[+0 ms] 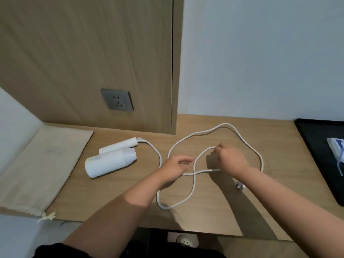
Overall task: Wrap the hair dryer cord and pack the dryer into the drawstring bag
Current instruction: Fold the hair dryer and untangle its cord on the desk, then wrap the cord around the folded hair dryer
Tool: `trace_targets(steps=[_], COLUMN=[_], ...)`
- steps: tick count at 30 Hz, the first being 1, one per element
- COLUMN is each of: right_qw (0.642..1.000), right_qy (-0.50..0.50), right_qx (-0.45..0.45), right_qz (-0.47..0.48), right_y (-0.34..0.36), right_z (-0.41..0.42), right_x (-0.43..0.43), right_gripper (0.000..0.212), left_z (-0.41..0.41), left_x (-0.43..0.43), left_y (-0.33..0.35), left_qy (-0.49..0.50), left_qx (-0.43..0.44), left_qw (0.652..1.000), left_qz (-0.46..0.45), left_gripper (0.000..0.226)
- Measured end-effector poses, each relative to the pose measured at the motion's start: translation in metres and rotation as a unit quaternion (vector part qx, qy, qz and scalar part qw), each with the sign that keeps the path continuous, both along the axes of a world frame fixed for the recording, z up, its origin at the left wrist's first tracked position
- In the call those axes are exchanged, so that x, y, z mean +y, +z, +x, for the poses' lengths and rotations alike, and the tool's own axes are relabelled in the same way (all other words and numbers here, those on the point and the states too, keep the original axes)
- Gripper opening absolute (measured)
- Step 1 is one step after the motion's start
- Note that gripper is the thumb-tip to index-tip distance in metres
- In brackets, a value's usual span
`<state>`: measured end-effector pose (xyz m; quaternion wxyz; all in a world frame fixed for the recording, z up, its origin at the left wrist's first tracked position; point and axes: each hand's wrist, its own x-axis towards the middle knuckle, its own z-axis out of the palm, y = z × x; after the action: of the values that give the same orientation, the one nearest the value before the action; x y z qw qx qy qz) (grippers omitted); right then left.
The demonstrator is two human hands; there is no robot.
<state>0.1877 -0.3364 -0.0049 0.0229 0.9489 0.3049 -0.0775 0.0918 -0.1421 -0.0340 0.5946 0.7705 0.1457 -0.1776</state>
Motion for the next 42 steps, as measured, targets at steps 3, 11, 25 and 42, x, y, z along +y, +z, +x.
trace_targets(steps=[3,11,25,42], right_qw=[0.994,0.959,0.802,0.807], right_qy=[0.059,0.086,-0.247,-0.236], right_qx=[0.058,0.206,0.481,0.451], right_qz=[0.065,0.172,0.253,0.299], right_y=[-0.012,-0.017,-0.022,0.071], right_z=[-0.013,-0.045,-0.042,-0.003], right_x=[0.040,0.148,0.196,0.142], right_gripper=[0.024,0.039,0.037,0.013], left_z=[-0.018,-0.074,-0.097,-0.092], left_x=[0.051,0.172,0.207,0.155], left_y=[0.003,0.009,0.001,0.071], left_qy=[0.080,0.040,0.079,0.064], left_qx=[-0.068,-0.002,0.110,-0.054], left_qw=[0.982,0.870,0.886,0.903], left_qz=[0.156,0.491,0.443,0.422], left_gripper=[0.028,0.079,0.108,0.078])
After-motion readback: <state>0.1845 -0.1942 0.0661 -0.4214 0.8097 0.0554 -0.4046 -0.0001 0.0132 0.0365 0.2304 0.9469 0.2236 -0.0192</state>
